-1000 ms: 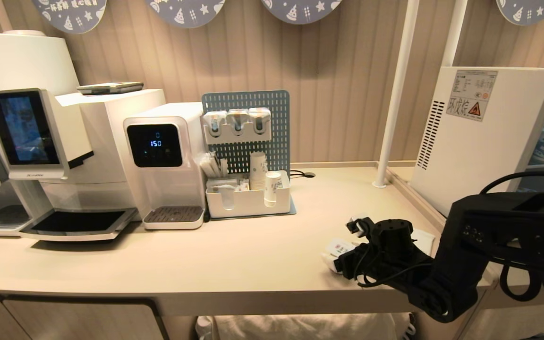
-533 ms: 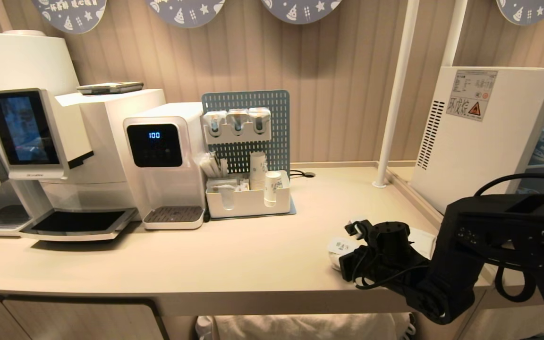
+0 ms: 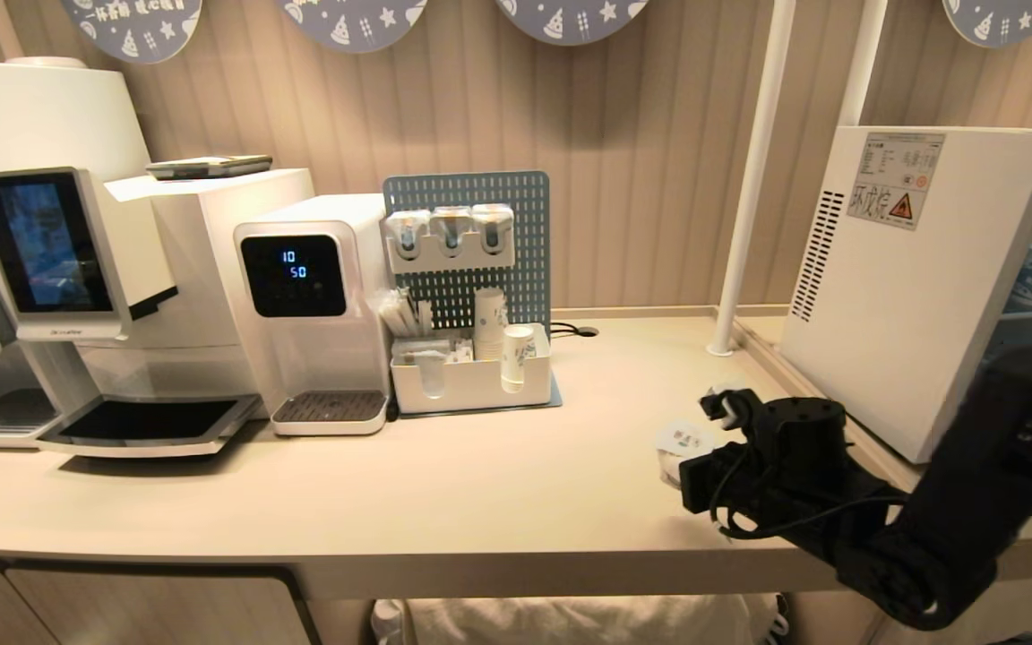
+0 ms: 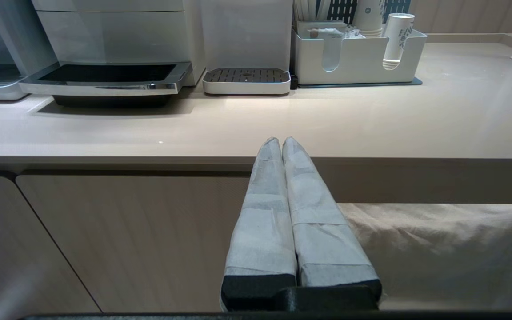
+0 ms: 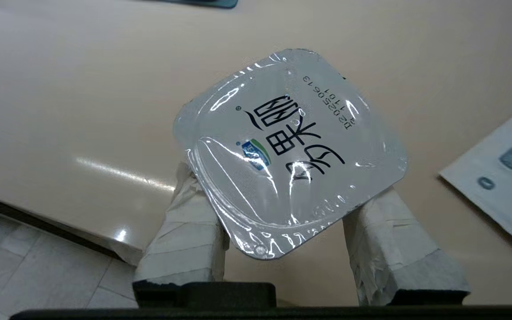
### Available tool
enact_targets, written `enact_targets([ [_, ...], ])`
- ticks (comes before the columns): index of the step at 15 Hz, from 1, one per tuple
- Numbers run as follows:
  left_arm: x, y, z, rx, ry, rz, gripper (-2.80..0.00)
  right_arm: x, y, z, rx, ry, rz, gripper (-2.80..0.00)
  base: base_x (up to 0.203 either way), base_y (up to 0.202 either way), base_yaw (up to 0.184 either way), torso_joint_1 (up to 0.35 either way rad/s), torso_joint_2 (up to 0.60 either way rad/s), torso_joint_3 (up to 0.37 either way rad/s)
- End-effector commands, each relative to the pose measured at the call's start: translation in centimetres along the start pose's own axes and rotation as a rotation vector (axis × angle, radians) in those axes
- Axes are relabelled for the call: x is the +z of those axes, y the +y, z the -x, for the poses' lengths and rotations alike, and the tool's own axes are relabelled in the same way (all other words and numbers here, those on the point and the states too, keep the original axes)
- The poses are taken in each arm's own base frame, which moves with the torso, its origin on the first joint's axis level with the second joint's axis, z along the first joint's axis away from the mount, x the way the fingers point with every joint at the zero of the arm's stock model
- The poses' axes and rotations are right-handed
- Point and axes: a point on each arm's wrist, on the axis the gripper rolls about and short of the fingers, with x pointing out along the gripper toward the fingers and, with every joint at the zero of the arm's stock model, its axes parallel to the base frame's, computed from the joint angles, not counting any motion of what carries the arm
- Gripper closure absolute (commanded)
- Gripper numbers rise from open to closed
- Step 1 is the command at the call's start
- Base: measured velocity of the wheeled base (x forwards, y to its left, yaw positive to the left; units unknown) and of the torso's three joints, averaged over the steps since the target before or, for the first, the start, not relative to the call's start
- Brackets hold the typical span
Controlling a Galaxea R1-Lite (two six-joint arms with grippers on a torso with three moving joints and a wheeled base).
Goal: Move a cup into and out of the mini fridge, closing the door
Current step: Put the yoghurt in the freezer
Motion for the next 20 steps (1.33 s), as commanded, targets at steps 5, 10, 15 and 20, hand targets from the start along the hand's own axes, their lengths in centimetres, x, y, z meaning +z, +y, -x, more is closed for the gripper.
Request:
enact_targets([
  [5, -0.1, 0.0, 0.0, 0.001, 0.003, 0.001, 0.0, 4.5, -1.6, 16.4, -0.149, -0.322, -0.068, 0.0, 0.0, 0.0, 0.0, 0.0, 0.0, 0.0],
  [10, -0.1, 0.0, 0.0, 0.001, 0.003, 0.002, 0.0, 5.2, -3.2, 29.1, -0.517, -0.427, -0.166, 0.0, 0.0, 0.0, 0.0, 0.0, 0.0, 0.0],
  [15, -0.1, 0.0, 0.0, 0.001, 0.003, 0.002, 0.0, -0.2, -3.8, 39.6, -1.054, -0.518, -0.315, 0.0, 0.0, 0.0, 0.0, 0.0, 0.0, 0.0],
  [20, -0.1, 0.0, 0.0, 0.001, 0.003, 0.002, 0.0, -2.8, -3.8, 38.0, -1.317, -0.433, -0.33, 0.0, 0.0, 0.0, 0.0, 0.0, 0.0, 0.0],
])
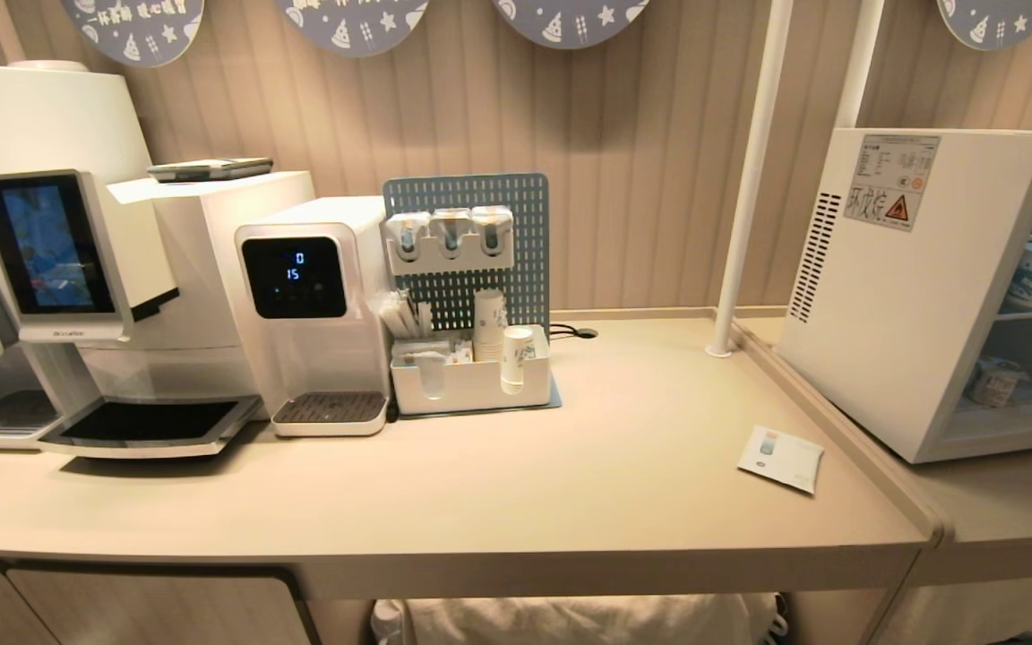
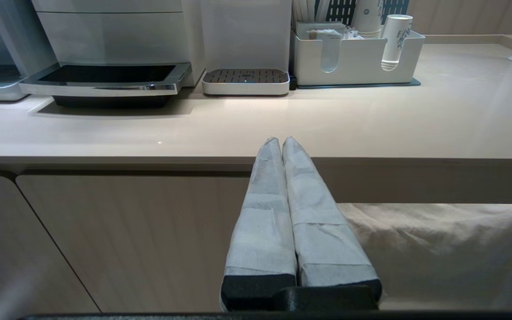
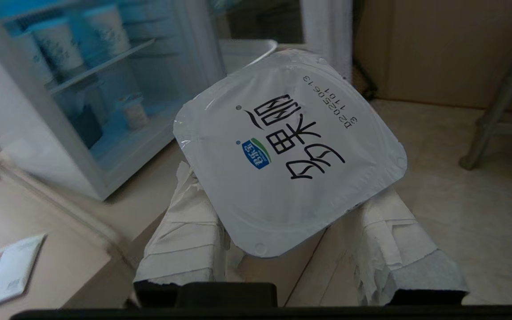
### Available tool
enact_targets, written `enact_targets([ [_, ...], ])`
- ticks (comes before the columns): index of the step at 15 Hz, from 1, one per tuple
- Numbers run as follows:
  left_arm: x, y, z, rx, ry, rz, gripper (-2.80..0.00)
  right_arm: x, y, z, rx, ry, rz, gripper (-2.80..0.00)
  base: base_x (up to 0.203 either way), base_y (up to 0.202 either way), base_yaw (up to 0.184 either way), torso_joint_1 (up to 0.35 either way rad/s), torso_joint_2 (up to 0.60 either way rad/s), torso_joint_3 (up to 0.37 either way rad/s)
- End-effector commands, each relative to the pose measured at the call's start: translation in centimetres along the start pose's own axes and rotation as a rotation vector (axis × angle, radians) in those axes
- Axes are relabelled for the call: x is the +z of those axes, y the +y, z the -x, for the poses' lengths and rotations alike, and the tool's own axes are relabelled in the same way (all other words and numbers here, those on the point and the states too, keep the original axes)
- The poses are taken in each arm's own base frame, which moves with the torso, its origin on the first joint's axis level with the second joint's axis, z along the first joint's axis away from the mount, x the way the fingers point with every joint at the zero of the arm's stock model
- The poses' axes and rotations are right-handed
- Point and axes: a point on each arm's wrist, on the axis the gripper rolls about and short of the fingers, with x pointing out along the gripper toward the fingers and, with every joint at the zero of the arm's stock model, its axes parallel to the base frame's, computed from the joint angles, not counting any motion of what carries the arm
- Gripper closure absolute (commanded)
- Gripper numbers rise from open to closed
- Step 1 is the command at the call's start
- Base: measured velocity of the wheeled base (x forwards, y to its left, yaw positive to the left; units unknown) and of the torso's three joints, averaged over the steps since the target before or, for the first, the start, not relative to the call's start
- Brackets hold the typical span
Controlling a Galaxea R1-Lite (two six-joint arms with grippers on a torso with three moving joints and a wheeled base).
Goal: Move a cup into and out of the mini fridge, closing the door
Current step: Put the yoghurt in the freezer
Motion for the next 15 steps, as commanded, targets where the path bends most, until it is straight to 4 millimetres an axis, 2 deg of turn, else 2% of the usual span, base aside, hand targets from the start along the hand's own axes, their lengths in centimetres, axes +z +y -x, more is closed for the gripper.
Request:
enact_targets([
  [1, -0.1, 0.0, 0.0, 0.001, 0.003, 0.0, 0.0, 1.1, -0.8, 0.6, -0.052, -0.038, -0.02, 0.0, 0.0, 0.0, 0.0, 0.0, 0.0, 0.0],
  [2, -0.1, 0.0, 0.0, 0.001, 0.003, 0.0, 0.0, 0.9, -1.3, 1.0, -0.038, -0.055, -0.029, 0.0, 0.0, 0.0, 0.0, 0.0, 0.0, 0.0],
  [5, -0.1, 0.0, 0.0, 0.001, 0.003, 0.0, 0.0, -2.8, -3.1, 2.3, -0.017, -0.093, -0.043, 0.0, 0.0, 0.0, 0.0, 0.0, 0.0, 0.0],
  [6, -0.1, 0.0, 0.0, 0.001, 0.003, 0.0, 0.0, -3.9, -3.1, 2.3, 0.004, -0.096, -0.052, 0.0, 0.0, 0.0, 0.0, 0.0, 0.0, 0.0],
  [7, -0.1, 0.0, 0.0, 0.001, 0.003, 0.0, 0.0, -4.5, -2.7, 2.2, 0.098, -0.099, -0.058, 0.0, 0.0, 0.0, 0.0, 0.0, 0.0, 0.0],
  [9, -0.1, 0.0, 0.0, 0.001, 0.003, 0.0, 0.0, -5.1, -1.5, 2.1, 0.44, -0.136, -0.078, 0.0, 0.0, 0.0, 0.0, 0.0, 0.0, 0.0],
  [11, -0.1, 0.0, 0.0, 0.001, 0.003, 0.0, 0.0, -8.2, 0.2, 1.7, 0.7, -0.084, -0.008, 0.0, 0.0, 0.0, 0.0, 0.0, 0.0, 0.0],
  [13, -0.1, 0.0, 0.0, 0.001, 0.003, 0.0, 0.0, -9.5, 0.5, 1.7, 0.803, 0.007, 0.036, 0.0, 0.0, 0.0, 0.0, 0.0, 0.0, 0.0],
  [15, -0.1, 0.0, 0.0, 0.001, 0.003, 0.0, 0.0, -9.0, 0.2, 2.2, 0.923, 0.044, 0.078, 0.0, 0.0, 0.0, 0.0, 0.0, 0.0, 0.0],
])
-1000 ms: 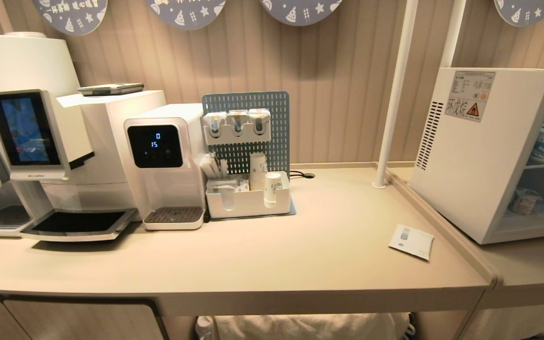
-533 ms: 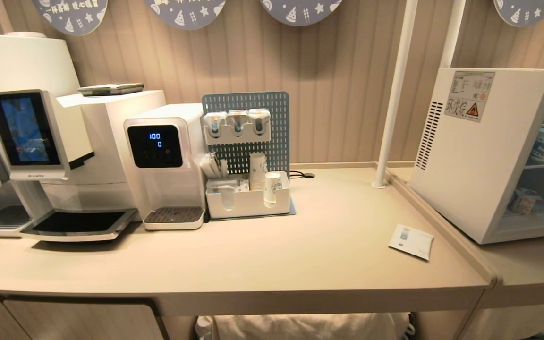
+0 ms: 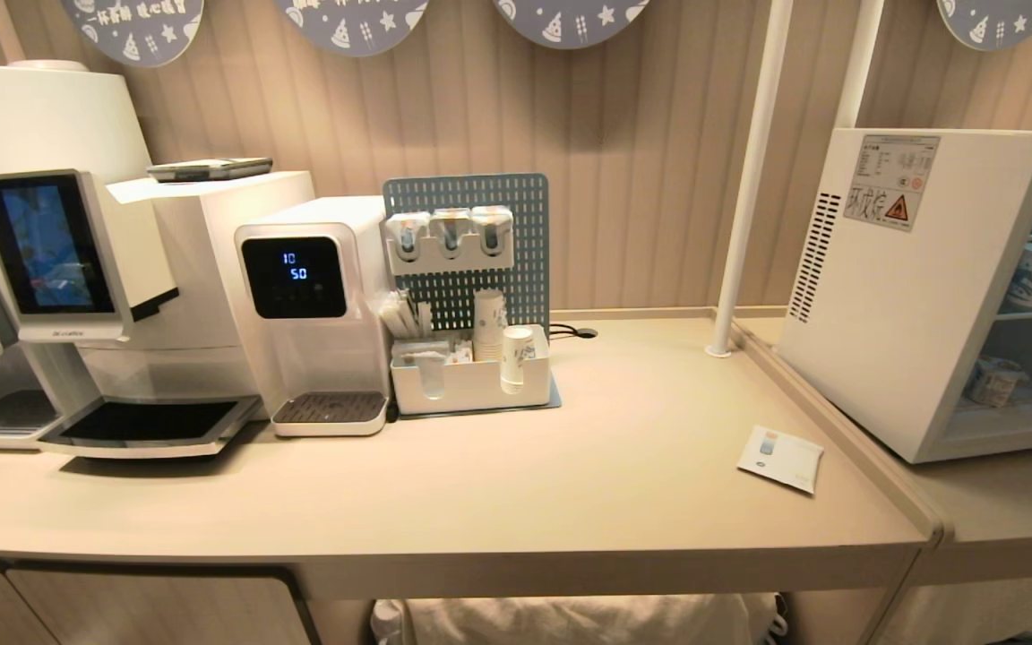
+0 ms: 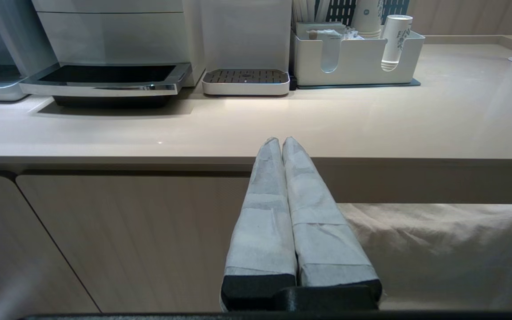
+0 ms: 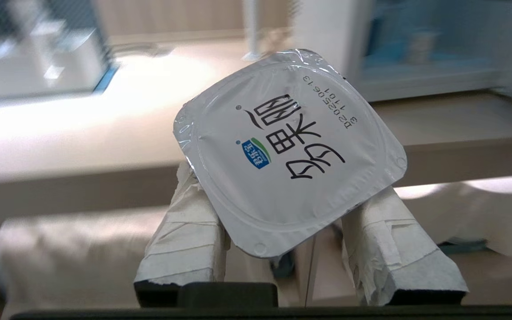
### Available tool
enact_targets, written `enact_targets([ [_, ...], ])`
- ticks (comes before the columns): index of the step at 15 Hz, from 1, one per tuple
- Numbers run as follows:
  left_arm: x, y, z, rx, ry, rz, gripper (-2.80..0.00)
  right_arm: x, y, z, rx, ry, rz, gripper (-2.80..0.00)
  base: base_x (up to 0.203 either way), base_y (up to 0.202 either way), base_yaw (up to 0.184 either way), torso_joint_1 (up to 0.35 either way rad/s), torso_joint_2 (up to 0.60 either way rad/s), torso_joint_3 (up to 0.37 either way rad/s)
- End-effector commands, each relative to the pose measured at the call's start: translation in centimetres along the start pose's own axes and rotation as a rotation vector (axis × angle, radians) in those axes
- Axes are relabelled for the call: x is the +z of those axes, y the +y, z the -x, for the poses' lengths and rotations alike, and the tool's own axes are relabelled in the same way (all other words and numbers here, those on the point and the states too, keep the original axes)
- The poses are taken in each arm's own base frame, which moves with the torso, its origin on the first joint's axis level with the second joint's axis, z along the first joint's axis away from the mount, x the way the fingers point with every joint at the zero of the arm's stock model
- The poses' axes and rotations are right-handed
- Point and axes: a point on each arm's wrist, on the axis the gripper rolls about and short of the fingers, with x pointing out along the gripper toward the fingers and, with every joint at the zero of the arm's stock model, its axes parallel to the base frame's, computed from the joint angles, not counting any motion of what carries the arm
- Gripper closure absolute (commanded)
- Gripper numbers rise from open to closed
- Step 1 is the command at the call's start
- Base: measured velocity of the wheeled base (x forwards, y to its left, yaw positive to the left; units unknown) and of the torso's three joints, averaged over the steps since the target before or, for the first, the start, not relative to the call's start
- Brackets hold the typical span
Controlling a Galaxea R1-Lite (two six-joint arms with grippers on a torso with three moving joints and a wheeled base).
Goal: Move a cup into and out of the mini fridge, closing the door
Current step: Put the yoghurt in the freezer
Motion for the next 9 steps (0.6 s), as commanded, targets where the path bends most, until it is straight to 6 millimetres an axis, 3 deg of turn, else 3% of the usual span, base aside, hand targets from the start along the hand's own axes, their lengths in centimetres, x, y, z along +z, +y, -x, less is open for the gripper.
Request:
enact_targets([
  [1, -0.08, 0.0, -0.03, 0.001, 0.003, 0.0, 0.0, -0.33, 0.26, 0.09, 0.119, 0.039, 0.043, 0.0, 0.0, 0.0, 0.0, 0.0, 0.0, 0.0],
  [9, -0.08, 0.0, -0.03, 0.001, 0.003, -0.001, 0.0, -0.95, 0.31, 0.14, 0.136, 0.097, 0.016, 0.0, 0.0, 0.0, 0.0, 0.0, 0.0, 0.0],
])
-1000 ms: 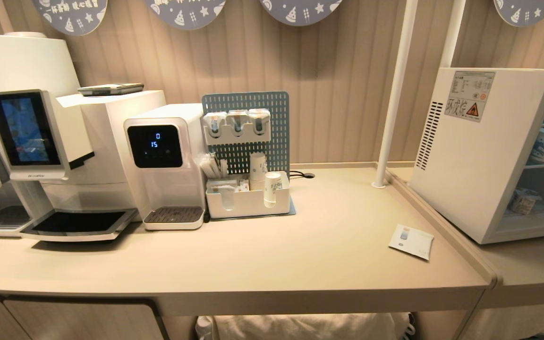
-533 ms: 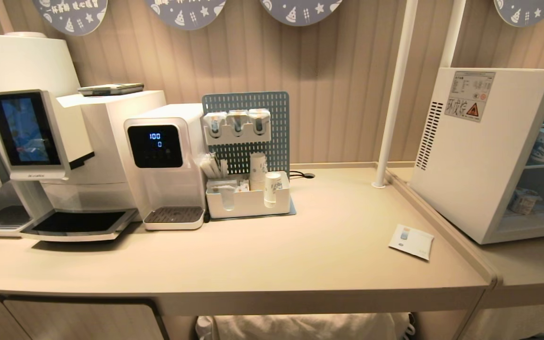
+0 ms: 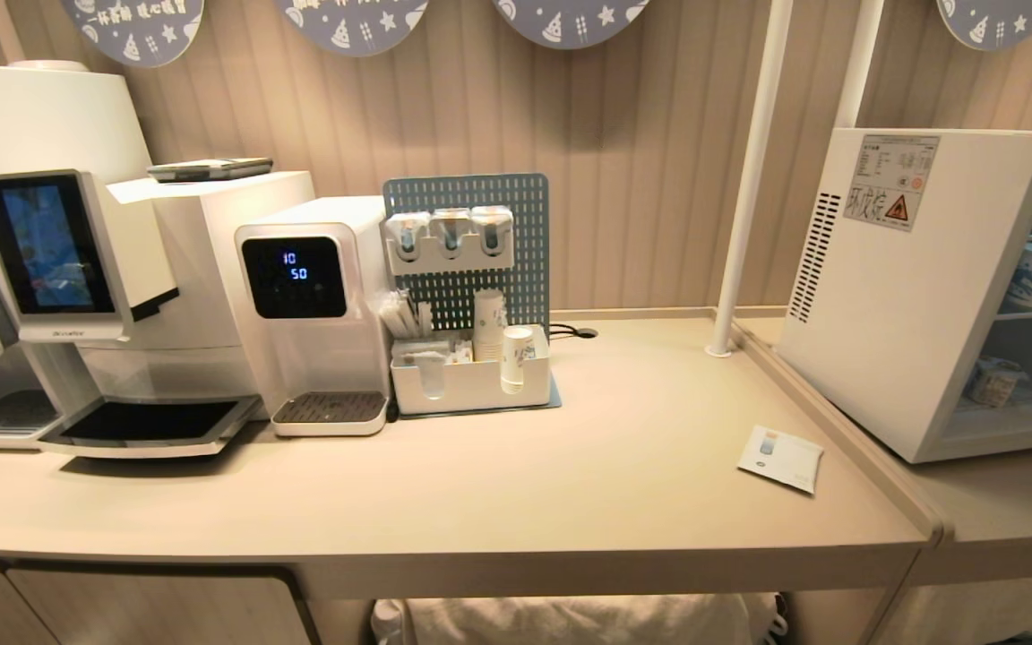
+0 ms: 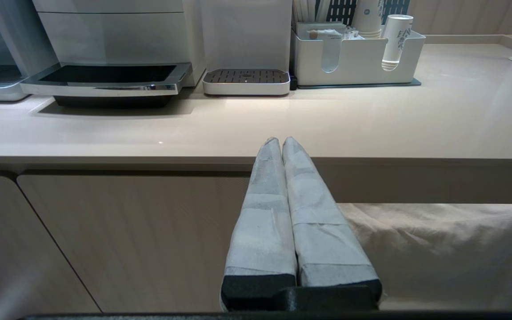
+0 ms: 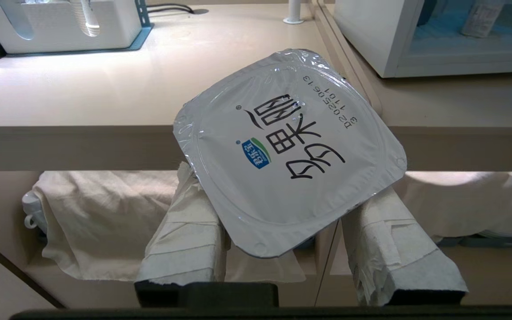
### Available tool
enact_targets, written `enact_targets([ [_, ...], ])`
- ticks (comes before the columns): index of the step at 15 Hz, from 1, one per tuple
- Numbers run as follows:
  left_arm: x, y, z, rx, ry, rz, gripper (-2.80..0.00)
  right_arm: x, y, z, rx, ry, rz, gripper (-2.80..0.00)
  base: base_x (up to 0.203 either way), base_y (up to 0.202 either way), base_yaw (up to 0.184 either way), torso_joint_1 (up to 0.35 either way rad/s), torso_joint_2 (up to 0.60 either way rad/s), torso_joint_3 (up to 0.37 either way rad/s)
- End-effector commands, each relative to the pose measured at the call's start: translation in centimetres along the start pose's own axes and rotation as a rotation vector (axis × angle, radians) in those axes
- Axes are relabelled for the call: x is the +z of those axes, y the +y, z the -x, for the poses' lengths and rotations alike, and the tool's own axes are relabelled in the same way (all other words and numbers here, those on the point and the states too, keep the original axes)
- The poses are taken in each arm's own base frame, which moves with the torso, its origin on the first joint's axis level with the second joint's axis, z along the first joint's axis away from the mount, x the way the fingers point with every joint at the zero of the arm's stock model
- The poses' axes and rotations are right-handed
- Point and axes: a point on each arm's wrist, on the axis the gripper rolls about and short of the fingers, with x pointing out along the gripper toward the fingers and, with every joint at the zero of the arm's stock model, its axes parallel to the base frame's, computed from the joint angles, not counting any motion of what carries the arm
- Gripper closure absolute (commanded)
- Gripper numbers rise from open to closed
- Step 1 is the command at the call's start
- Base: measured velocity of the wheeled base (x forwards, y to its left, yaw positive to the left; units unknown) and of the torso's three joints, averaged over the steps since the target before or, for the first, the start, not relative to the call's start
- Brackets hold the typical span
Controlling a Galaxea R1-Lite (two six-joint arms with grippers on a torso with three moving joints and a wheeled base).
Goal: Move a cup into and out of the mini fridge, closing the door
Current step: Put the yoghurt in the freezer
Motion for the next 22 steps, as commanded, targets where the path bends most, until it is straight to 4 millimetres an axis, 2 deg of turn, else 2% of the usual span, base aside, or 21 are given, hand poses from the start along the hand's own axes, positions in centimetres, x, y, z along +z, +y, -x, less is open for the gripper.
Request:
enact_targets([
  [1, -0.08, 0.0, -0.03, 0.001, 0.003, 0.001, 0.0, 0.02, 0.0, -0.05, 0.0, -0.008, 0.0, 0.0, 0.0, 0.0, 0.0, 0.0, 0.0, 0.0],
  [12, -0.05, 0.0, -0.02, 0.0, 0.002, -0.002, 0.0, 0.04, 0.0, -0.07, 0.0, -0.013, 0.002, 0.0, 0.0, -0.006, -0.001, 0.0, 0.0, 0.001],
  [22, -0.07, 0.0, -0.02, 0.0, 0.003, -0.002, 0.0, 0.02, 0.0, -0.07, 0.0, -0.012, 0.002, 0.0, 0.0, -0.184, -0.002, 0.002, 0.0, 0.002],
])
